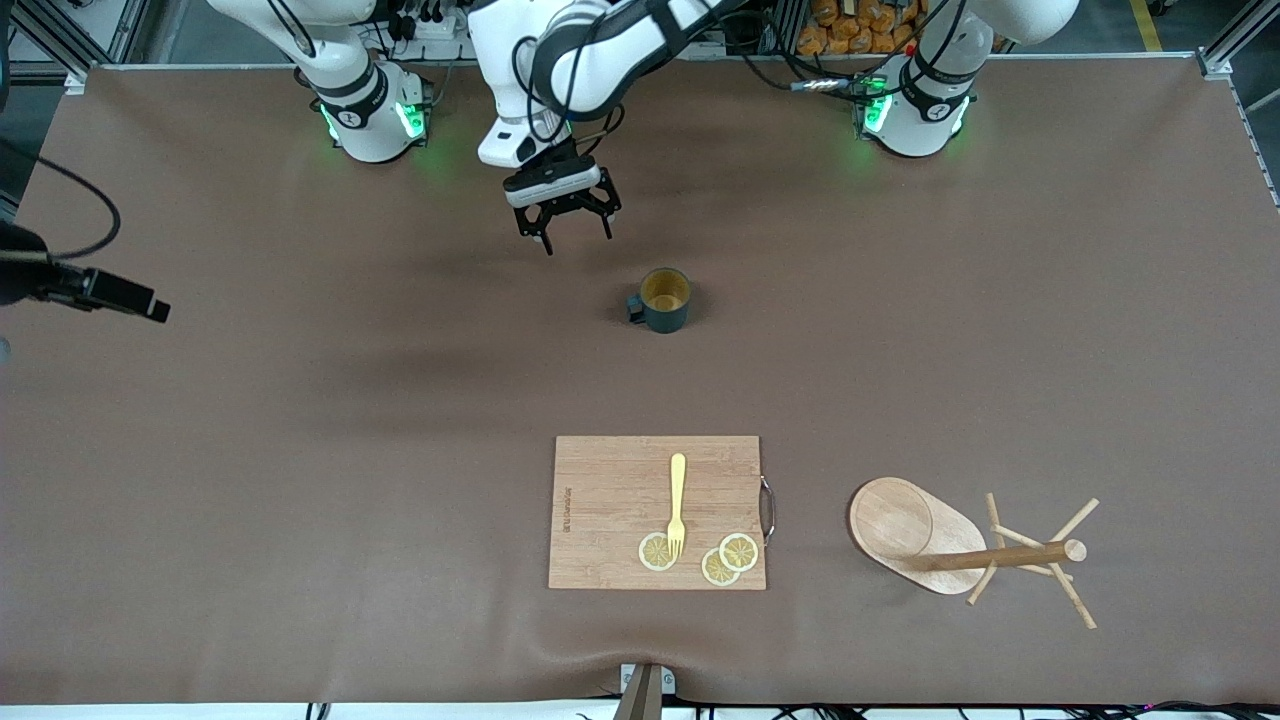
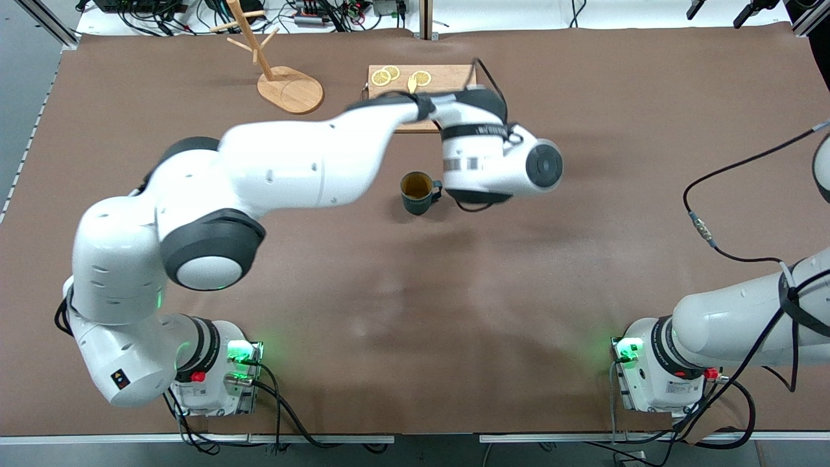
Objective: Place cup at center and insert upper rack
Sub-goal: 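Withdraw the right gripper while the left gripper moves above the mug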
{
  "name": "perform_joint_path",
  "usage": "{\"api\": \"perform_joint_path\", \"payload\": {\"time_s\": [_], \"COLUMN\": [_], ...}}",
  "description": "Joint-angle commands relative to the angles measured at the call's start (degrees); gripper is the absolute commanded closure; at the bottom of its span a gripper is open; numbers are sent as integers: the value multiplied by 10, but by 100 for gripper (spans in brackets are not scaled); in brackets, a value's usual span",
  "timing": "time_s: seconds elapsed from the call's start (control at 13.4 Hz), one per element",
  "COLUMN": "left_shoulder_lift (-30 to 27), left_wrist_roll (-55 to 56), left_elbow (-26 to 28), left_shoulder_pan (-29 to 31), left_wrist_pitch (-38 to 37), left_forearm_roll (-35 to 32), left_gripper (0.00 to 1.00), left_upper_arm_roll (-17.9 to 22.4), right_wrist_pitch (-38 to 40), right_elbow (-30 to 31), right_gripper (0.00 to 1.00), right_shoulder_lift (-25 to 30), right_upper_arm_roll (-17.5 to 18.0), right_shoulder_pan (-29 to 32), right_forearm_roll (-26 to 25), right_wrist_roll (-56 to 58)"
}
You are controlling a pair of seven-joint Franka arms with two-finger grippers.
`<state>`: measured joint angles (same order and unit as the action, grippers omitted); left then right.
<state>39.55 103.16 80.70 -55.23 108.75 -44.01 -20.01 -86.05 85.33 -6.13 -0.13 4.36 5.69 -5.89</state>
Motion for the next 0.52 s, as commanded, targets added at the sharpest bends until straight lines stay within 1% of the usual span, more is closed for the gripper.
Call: {"api": "perform_joint_path", "payload": {"time_s": [0.0,0.15,0.22,0.3,0.45], "left_shoulder_lift": [39,58,64,67,72], "left_wrist_roll": [68,110,116,118,119], "left_elbow": [-22,-20,-19,-19,-19], "left_shoulder_pan": [-25,-35,-41,-45,-69], "left_wrist_pitch": [0,-3,-8,-15,-24], "left_forearm_roll": [-57,-96,-105,-107,-108], "left_gripper": [0,0,0,0,0], "left_upper_arm_roll": [6,7,8,15,44], "right_wrist_pitch": [-33,-40,-44,-47,-47], "right_elbow": [62,60,60,60,47], "right_gripper": [0,0,0,0,0], "right_shoulder_lift": [49,50,53,53,53], "right_upper_arm_roll": [9,8,9,9,9], "right_shoulder_pan": [2,-11,-11,-11,-19], "right_forearm_roll": [-8,-12,-13,-13,-14], "right_wrist_roll": [5,6,6,6,7]}}
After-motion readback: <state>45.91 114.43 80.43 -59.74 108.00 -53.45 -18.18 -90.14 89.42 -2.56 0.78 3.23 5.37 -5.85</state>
